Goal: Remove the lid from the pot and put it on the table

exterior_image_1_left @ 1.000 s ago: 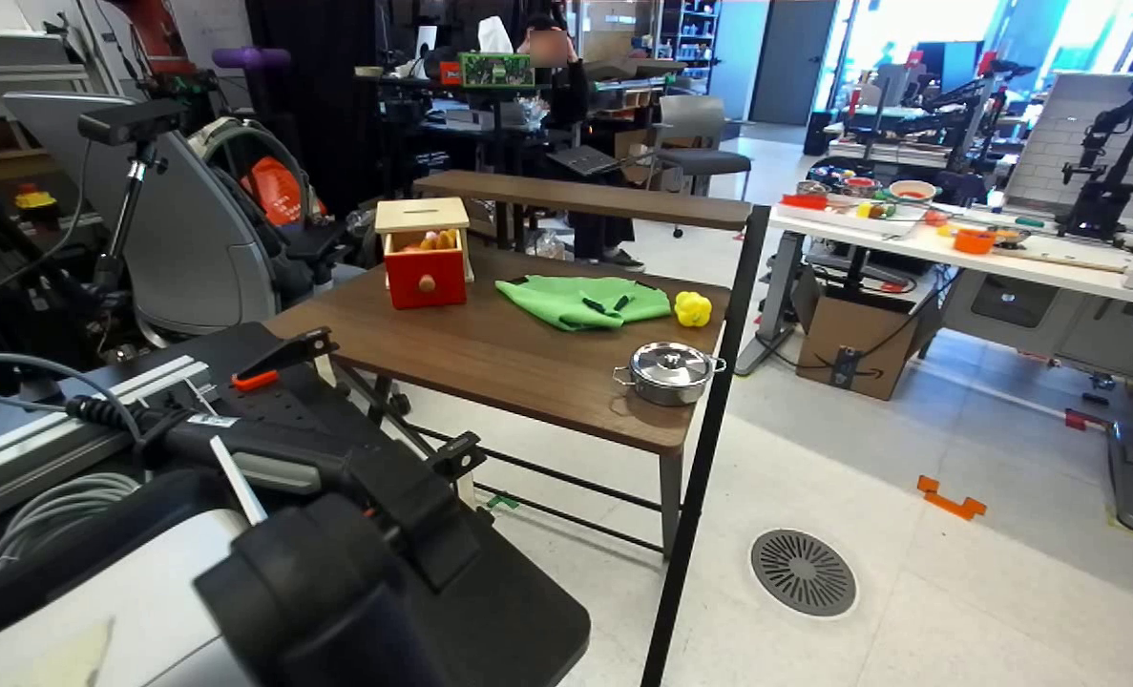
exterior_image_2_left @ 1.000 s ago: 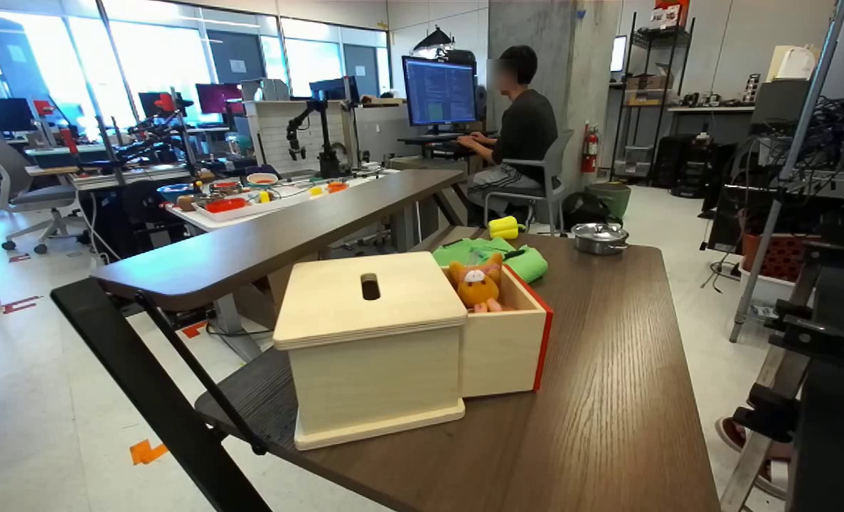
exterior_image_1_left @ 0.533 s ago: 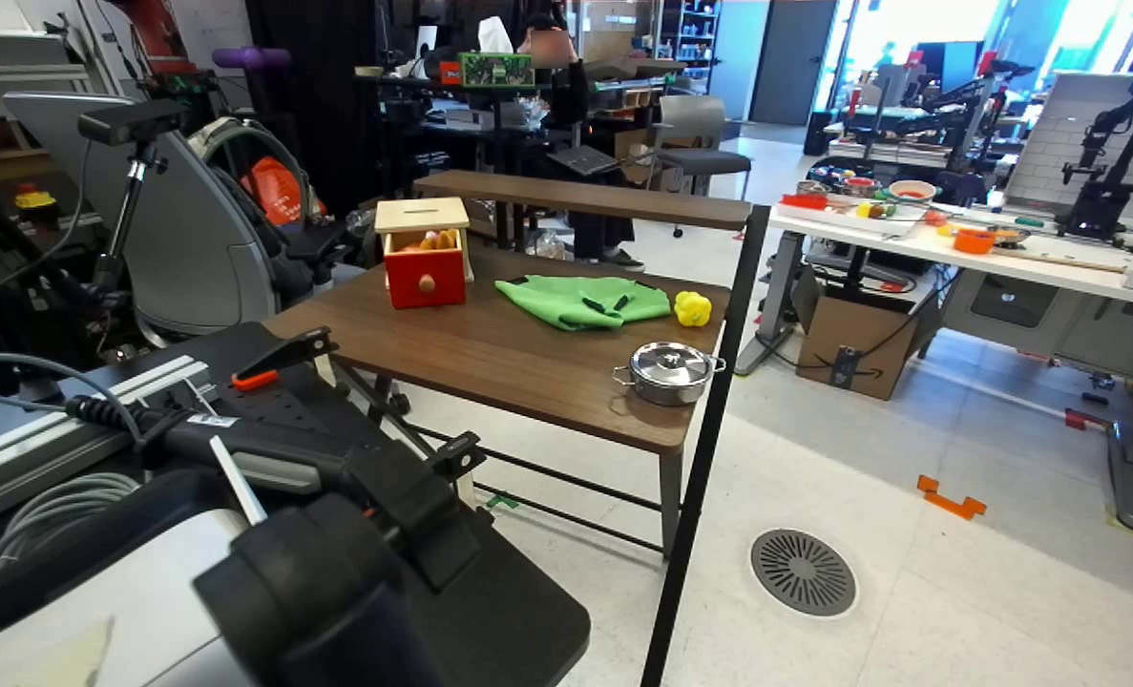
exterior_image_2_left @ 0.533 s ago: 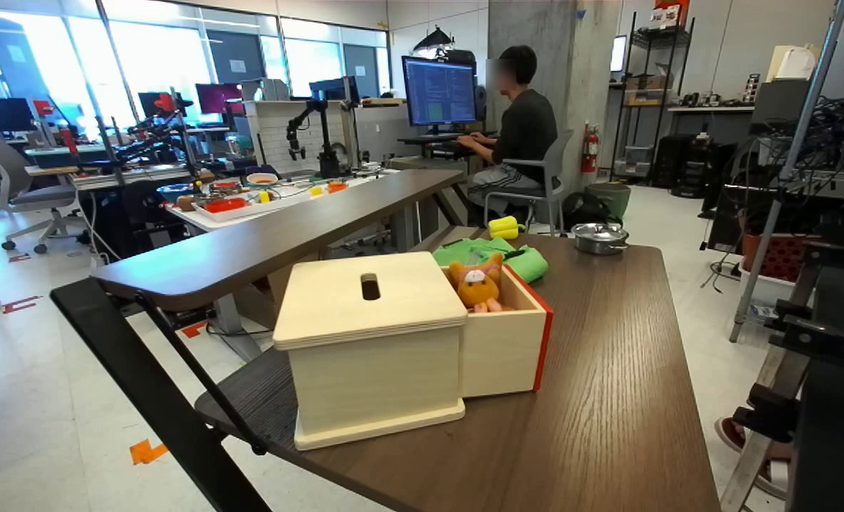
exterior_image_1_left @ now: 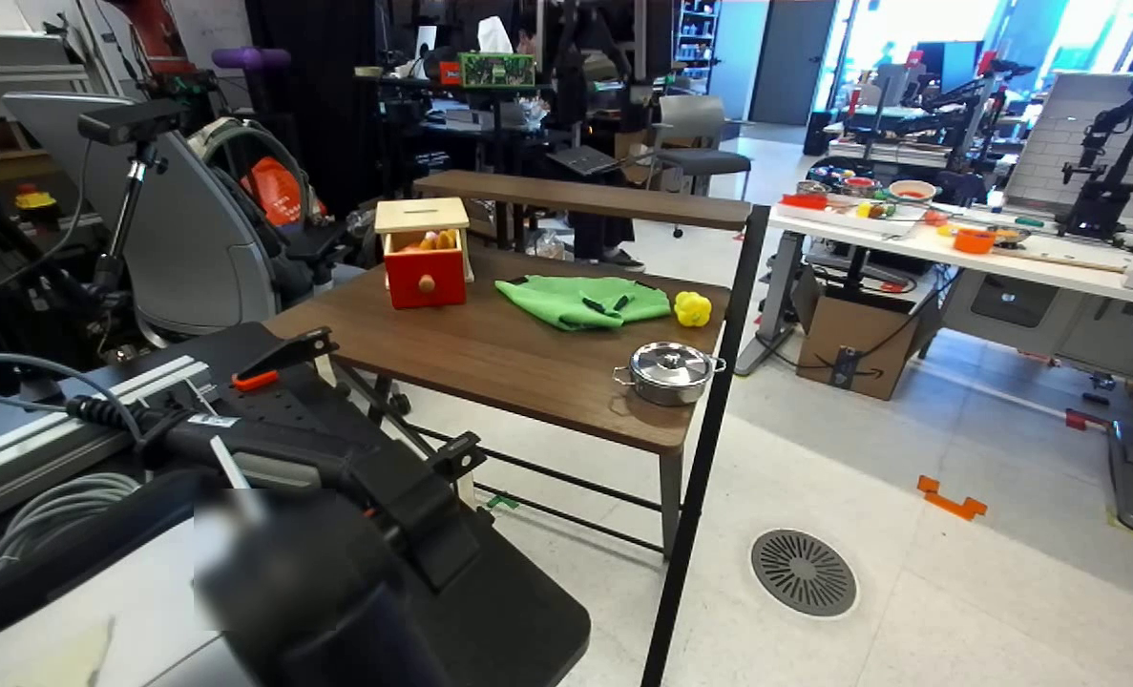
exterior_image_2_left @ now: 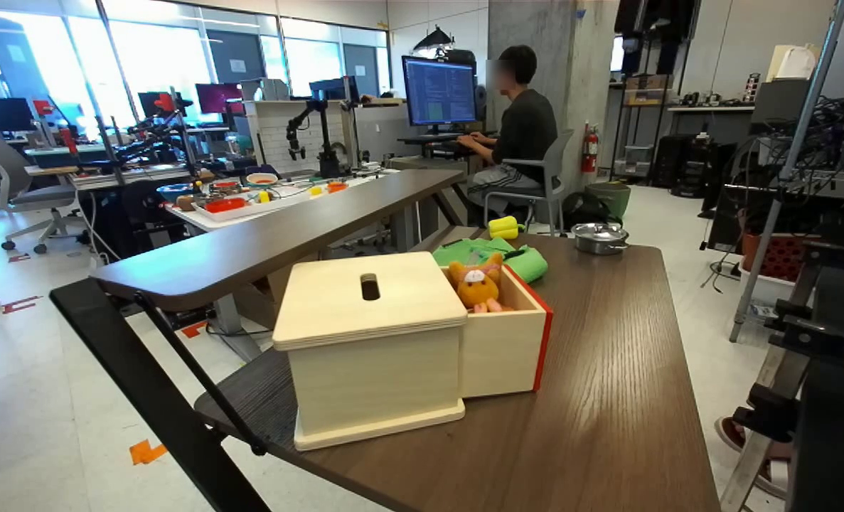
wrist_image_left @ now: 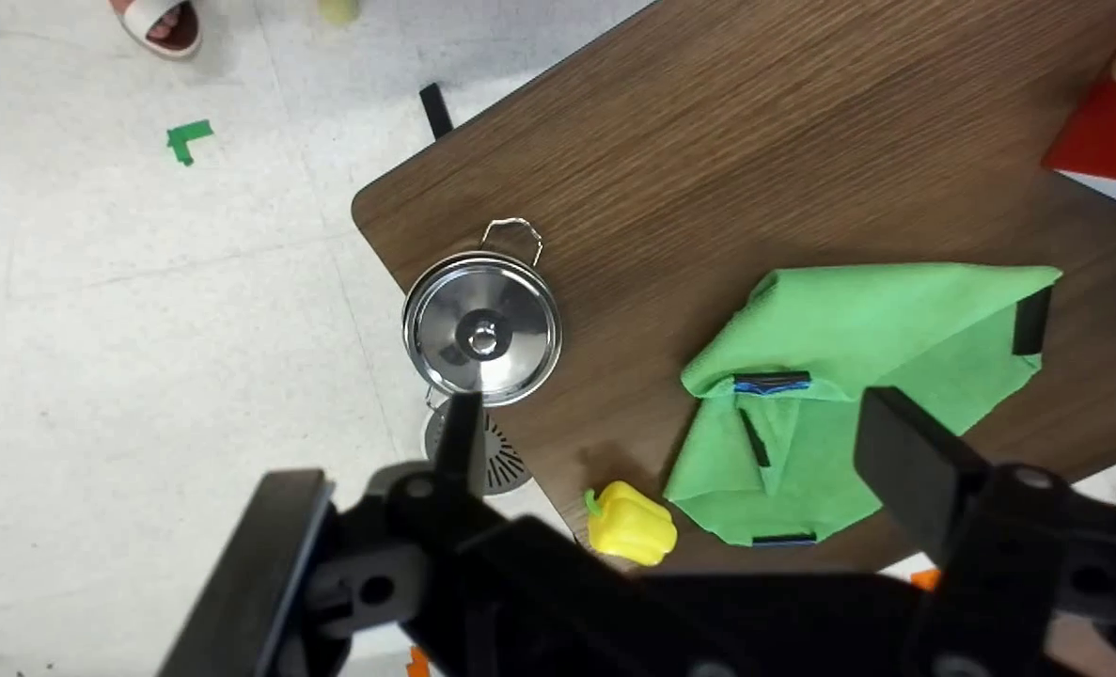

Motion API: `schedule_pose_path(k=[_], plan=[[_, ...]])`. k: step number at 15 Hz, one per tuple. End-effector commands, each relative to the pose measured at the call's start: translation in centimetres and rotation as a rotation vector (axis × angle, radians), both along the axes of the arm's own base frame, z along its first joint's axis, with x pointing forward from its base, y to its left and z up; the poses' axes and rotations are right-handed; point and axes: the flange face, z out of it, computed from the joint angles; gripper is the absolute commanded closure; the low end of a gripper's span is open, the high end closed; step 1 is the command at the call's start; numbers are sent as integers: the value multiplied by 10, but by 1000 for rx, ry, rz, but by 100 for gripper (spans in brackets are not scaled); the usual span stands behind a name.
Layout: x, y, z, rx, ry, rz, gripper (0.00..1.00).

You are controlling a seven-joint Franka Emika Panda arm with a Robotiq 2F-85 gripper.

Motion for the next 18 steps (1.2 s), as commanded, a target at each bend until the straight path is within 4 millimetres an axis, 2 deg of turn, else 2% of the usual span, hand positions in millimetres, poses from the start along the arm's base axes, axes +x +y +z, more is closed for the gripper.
schedule_pose_path(k=[1,4,9,14,18], plan=[[26,-7,-39,59,35,-15,0],[43,-8,-71,68,59,-26,0],[60,-22,-108,37,47,-68,0],[60,-41,-144,13,52,-117,0],[57,-52,-164,-2,37,-151,0]])
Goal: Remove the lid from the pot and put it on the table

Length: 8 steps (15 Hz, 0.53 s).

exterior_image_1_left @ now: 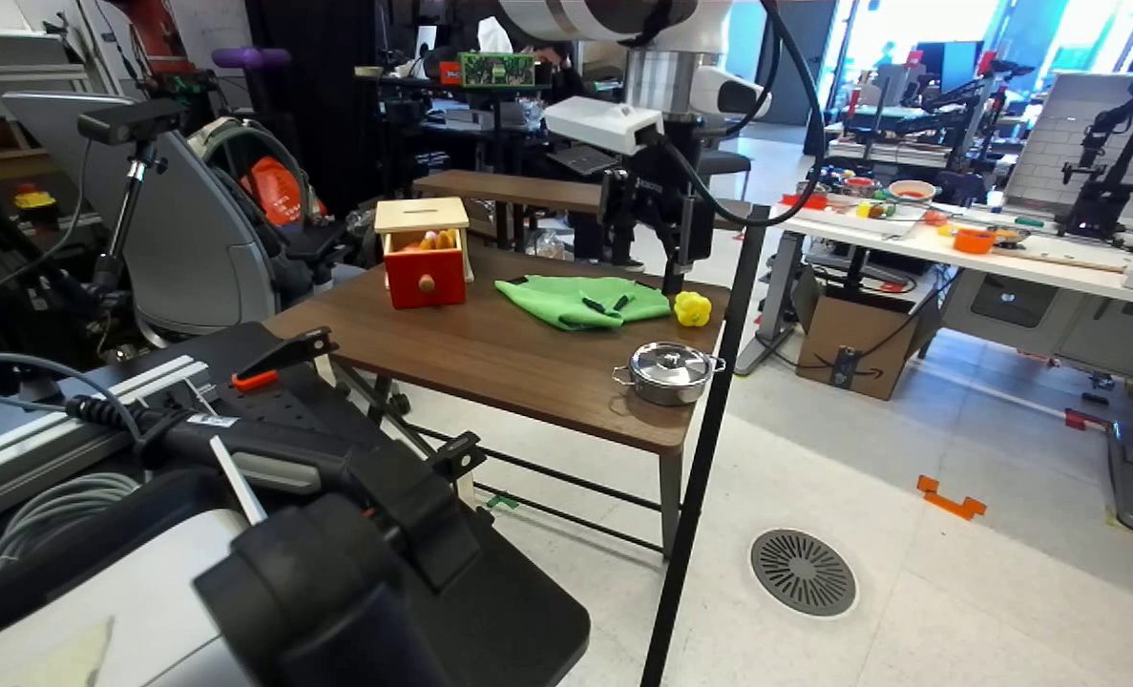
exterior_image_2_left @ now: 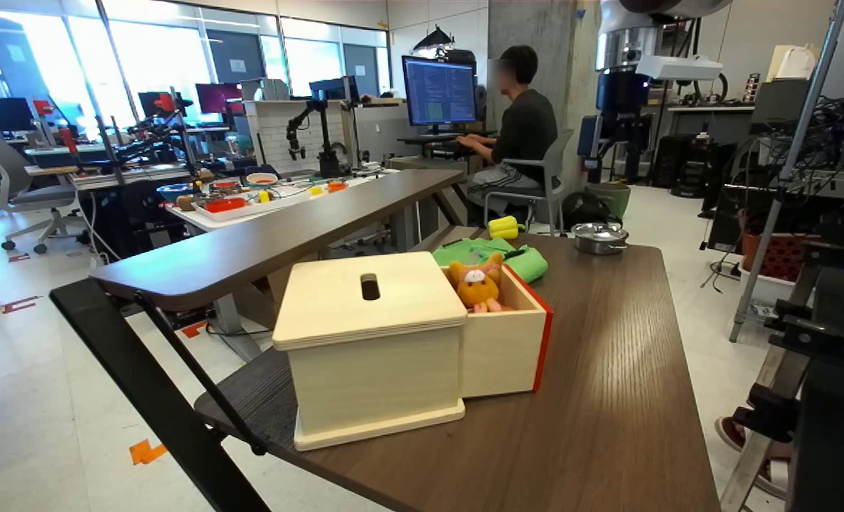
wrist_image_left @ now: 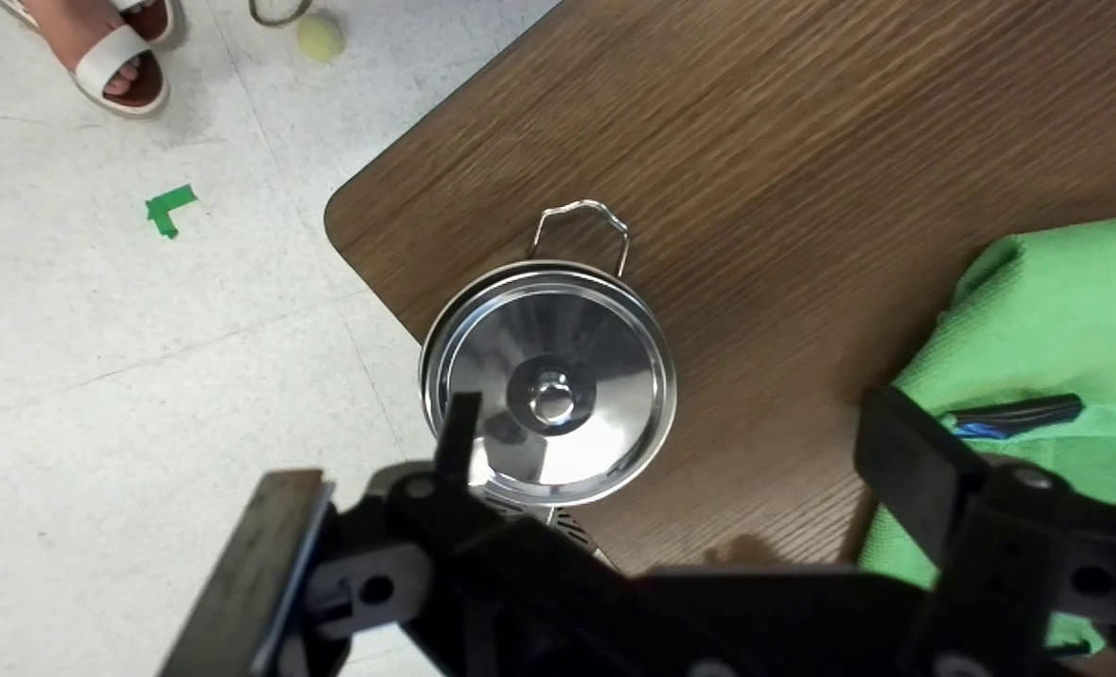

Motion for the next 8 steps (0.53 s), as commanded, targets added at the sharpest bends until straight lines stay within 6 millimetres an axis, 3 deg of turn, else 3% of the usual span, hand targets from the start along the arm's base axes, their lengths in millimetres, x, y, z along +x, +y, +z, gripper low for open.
schedule_pose_path(k=[1,8], plan=[[3,-9,-15,-18,-28,-37,0],[-1,-12,-45,-23,-24,-49,0]])
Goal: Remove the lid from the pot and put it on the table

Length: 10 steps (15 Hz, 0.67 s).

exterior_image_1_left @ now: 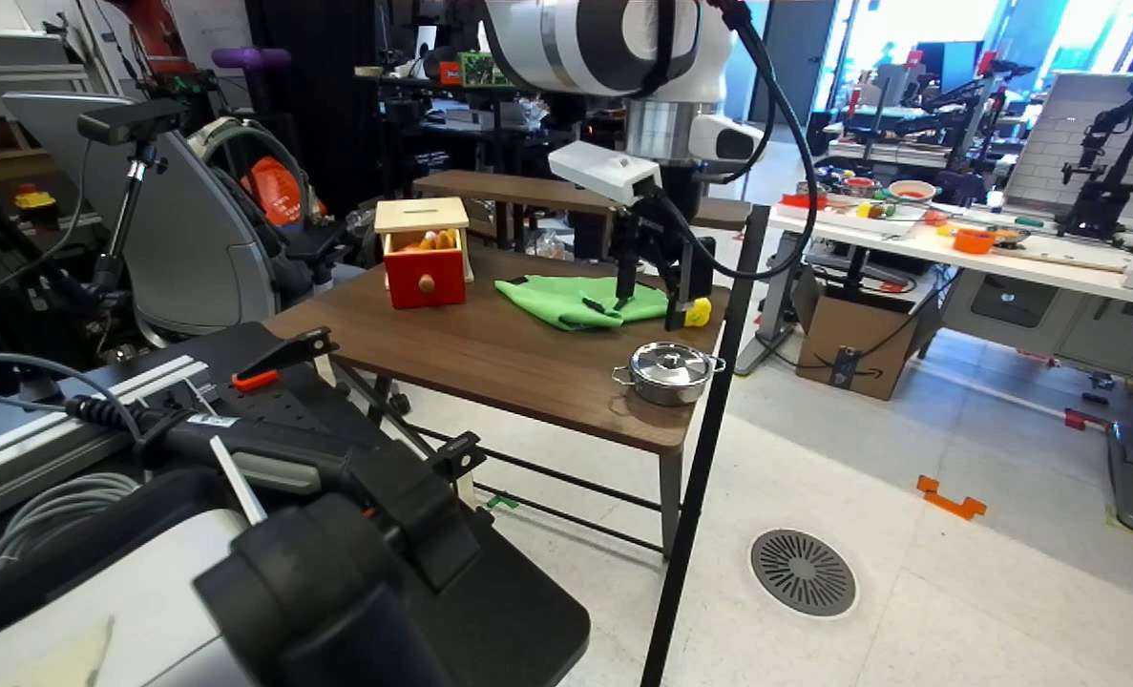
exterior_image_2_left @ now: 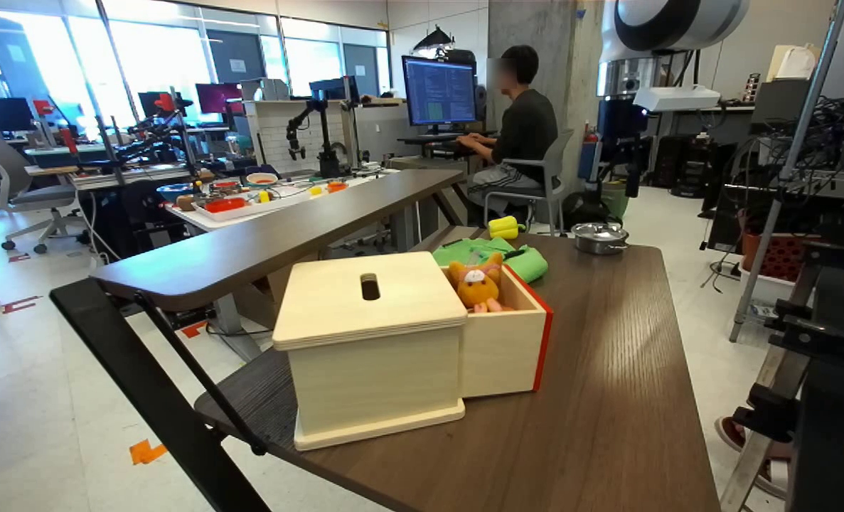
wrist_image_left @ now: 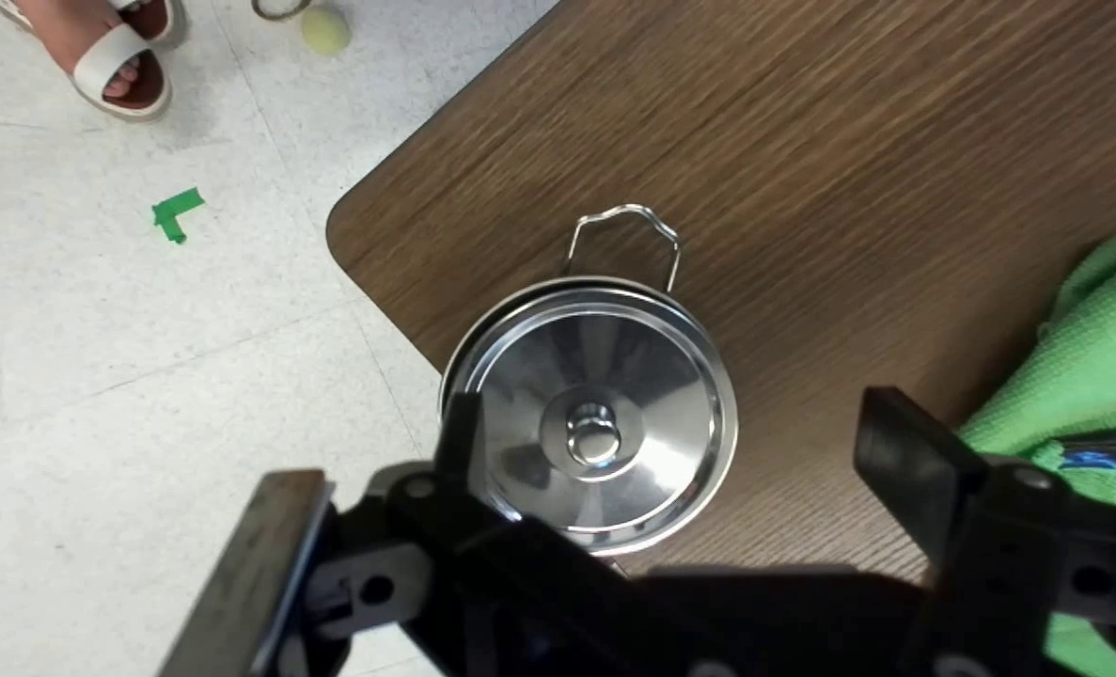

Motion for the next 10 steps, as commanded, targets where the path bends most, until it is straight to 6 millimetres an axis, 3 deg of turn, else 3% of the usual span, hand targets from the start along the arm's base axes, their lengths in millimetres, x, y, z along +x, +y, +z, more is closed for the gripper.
schedule_pose_path(k=[1,10], plan=[[1,-6,-12,-7,-13,-27,0],[-4,-20,-32,-12,18,-76,0]])
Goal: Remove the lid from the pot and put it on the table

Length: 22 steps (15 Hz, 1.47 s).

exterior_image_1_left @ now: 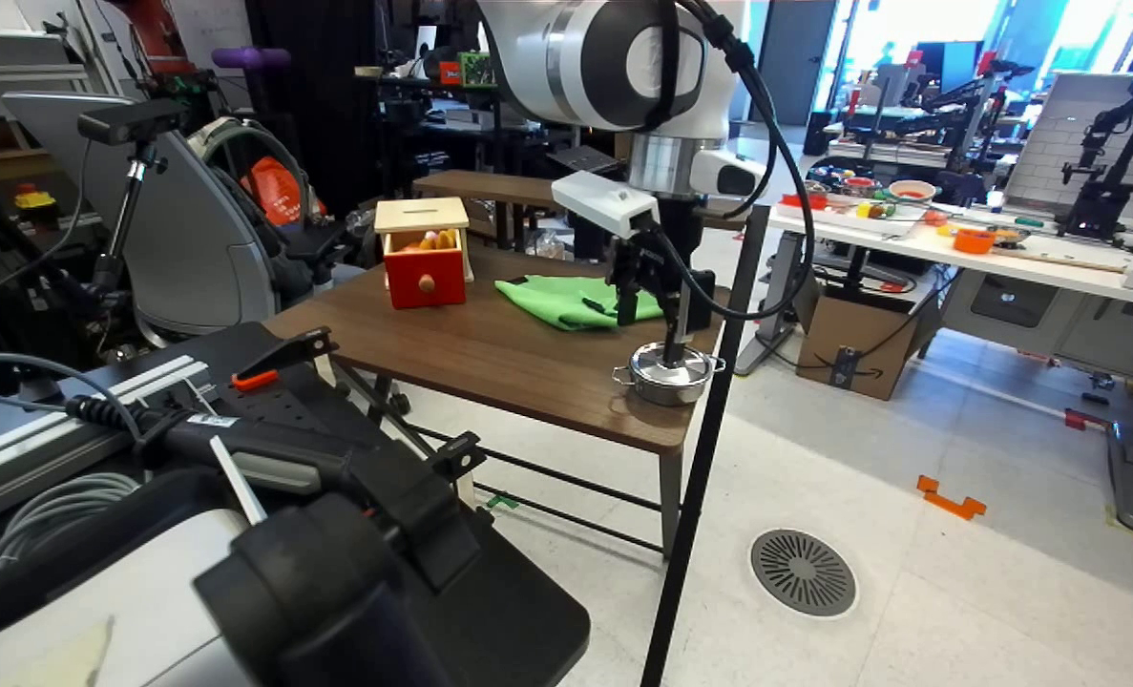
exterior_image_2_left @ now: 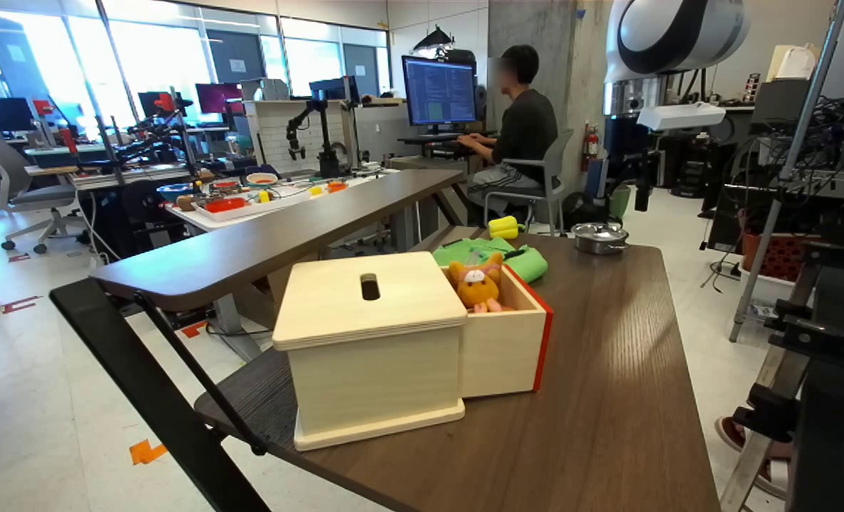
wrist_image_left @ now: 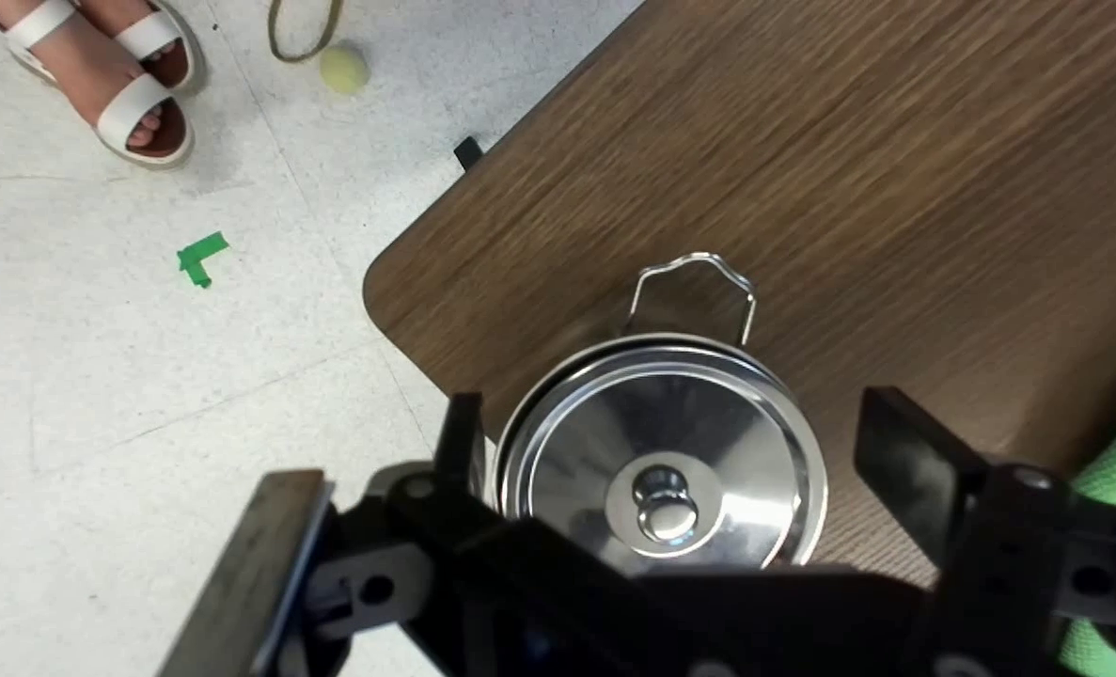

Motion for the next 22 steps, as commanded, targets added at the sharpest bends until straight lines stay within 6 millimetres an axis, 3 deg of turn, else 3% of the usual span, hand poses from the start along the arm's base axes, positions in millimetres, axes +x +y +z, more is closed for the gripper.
schedule_pose_path(k=[1,15,16,17,22], plan=[[5,-9,-8,-10,-17,-35,0],[20,-17,-23,-35,-16,-99,0],[21,-18,-24,-34,-17,-104,25],[23,-18,-25,-31,-16,-107,28],[27,-22,-29,-30,-21,-121,67]])
